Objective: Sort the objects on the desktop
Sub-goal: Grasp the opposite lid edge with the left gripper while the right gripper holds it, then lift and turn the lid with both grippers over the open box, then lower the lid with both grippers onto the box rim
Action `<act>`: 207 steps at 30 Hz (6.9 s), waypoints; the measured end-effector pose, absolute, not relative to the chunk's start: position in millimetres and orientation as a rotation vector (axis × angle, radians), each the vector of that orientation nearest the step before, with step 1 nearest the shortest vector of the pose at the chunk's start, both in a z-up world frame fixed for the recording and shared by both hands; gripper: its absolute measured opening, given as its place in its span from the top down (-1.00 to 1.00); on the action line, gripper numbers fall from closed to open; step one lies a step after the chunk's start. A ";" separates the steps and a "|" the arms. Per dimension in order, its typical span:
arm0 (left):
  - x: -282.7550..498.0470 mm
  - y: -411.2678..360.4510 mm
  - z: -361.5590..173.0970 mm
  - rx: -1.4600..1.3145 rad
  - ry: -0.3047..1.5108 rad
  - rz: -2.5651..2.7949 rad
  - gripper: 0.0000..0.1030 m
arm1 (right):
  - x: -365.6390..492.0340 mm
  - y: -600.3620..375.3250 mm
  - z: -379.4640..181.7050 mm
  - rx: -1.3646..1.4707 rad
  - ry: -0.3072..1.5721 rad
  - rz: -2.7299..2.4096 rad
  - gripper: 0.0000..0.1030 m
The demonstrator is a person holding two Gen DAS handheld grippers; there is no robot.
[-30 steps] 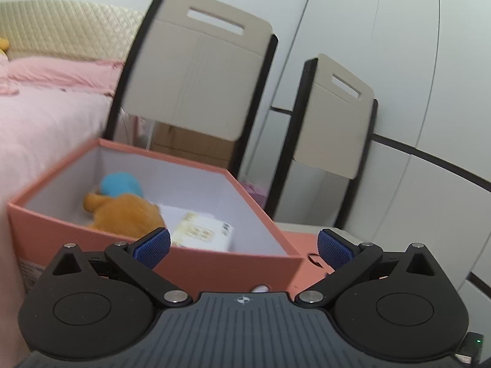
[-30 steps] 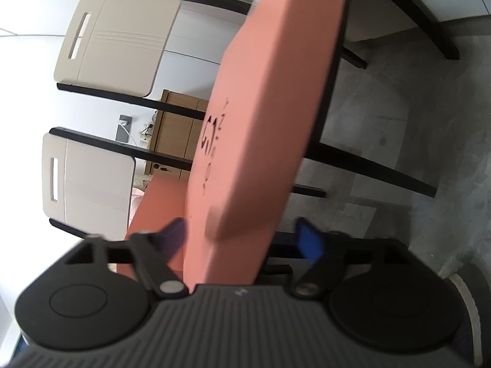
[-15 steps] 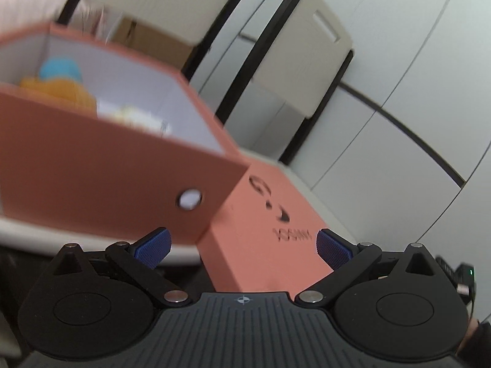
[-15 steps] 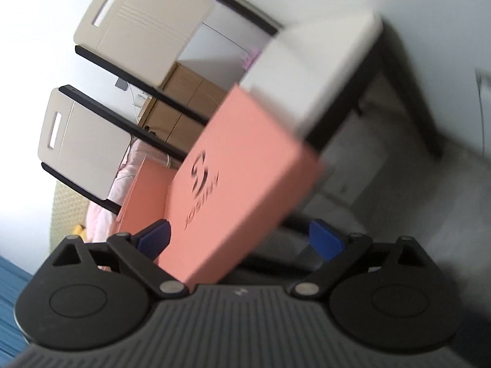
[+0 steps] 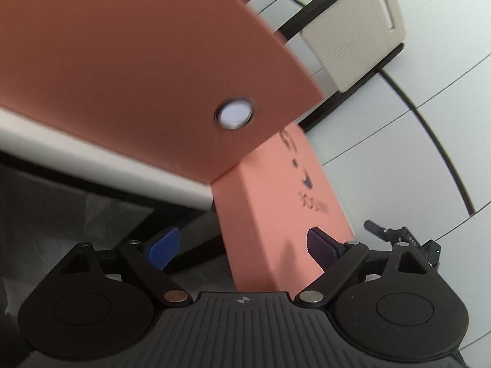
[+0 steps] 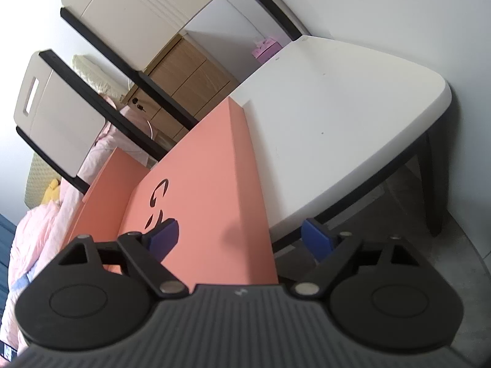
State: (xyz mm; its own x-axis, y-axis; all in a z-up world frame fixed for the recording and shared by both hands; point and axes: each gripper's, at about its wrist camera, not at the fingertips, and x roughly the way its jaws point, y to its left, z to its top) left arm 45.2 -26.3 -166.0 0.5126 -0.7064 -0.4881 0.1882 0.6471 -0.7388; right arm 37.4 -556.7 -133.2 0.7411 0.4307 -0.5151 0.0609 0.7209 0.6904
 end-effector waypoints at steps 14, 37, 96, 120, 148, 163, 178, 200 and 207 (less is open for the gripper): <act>46.8 -31.7 -186.9 -0.845 0.938 -0.654 -0.15 | 35.3 -551.6 -133.8 0.783 0.685 0.249 -0.65; 29.4 -10.4 -188.9 -0.895 0.956 -0.664 0.01 | 48.4 -533.5 -162.1 0.862 0.791 0.368 -0.75; 23.1 84.9 -19.8 -0.894 0.385 -0.648 -0.20 | 79.4 -421.7 5.3 0.796 0.434 0.652 -0.18; 43.2 145.4 -63.0 -0.886 0.381 -0.353 -0.21 | 168.8 -320.2 -72.5 0.757 0.508 0.780 -0.20; 25.7 87.5 -46.0 -0.380 0.308 -0.028 -0.54 | 143.0 -288.1 -76.4 0.540 0.435 0.550 -0.89; 21.2 70.9 -46.7 -0.294 0.296 -0.042 -0.43 | 126.0 -300.1 -79.5 0.549 0.386 0.483 -0.85; 19.8 85.0 -44.8 -0.290 0.238 0.107 -0.21 | 90.3 -220.2 -63.2 0.356 0.369 0.726 0.17; 16.1 78.9 -42.7 -0.250 0.242 0.094 -0.21 | 118.8 -299.6 -95.9 0.529 0.453 0.480 -0.74; 16.3 78.8 -43.0 -0.242 0.240 0.115 -0.26 | 119.0 -278.5 -99.3 0.586 0.524 0.551 -0.30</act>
